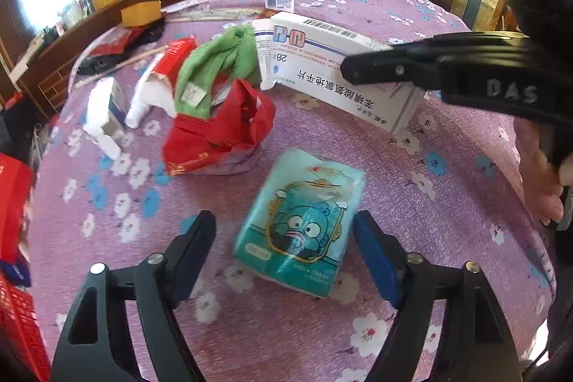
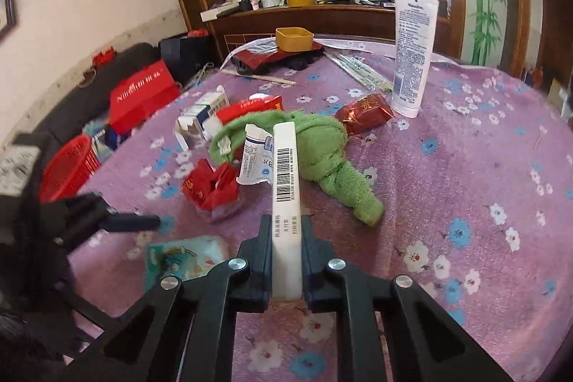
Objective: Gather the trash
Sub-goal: 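Grasp the white barcode box with the right tool while the left tool grasps the teal tissue pack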
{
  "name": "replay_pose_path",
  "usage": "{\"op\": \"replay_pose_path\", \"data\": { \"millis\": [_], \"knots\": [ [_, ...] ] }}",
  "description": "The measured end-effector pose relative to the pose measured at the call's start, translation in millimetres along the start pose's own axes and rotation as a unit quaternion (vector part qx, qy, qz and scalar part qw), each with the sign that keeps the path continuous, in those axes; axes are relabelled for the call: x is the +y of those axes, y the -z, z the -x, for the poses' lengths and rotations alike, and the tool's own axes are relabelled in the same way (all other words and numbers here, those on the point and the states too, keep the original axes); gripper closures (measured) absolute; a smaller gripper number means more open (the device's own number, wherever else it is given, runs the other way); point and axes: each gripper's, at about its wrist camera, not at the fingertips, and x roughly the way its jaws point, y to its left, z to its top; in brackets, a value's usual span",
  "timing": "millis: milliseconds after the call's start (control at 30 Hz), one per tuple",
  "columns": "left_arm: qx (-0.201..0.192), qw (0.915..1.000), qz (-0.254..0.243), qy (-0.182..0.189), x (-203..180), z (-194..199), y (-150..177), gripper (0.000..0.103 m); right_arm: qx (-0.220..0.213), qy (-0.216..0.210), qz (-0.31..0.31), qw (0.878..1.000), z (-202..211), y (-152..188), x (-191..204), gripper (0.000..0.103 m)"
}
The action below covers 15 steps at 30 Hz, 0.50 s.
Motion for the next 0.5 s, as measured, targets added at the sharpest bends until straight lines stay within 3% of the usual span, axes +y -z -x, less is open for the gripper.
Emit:
{"op": "replay_pose_path", "data": {
  "millis": [367,500],
  "knots": [
    [-0.032,0.9988,0.038,0.005,1.8,4.2,1.9,0.060,0.021,-0.008,0.002,1.000,-11.5,3.1,7.9,0.088],
    [-0.046,0.9972,0.059,-0.001,14.5,17.2,12.7,0.063,0.030,-0.003,-0.001,1.000,-16.3,4.0,6.2,0.087]
  ]
}}
